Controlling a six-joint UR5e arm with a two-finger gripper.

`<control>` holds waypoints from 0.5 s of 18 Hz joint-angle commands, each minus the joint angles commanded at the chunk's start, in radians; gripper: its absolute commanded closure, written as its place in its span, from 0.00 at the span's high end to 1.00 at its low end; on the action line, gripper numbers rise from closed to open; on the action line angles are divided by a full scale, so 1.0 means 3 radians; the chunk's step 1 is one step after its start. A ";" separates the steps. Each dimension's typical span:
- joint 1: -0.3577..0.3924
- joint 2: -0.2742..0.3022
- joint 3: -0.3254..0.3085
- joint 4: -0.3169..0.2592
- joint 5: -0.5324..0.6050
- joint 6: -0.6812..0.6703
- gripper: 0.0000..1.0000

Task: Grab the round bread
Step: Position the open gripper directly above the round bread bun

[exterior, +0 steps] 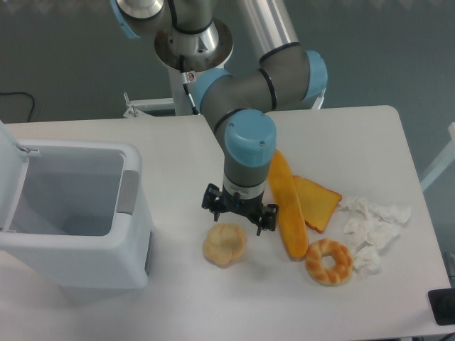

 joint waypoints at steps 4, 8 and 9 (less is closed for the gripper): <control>0.0036 0.0010 0.0010 0.0010 0.0037 -0.0005 1.00; 0.0026 0.0031 0.0031 -0.0005 0.0057 -0.0031 1.00; 0.0026 0.0041 0.0046 -0.0020 0.0057 -0.0076 1.00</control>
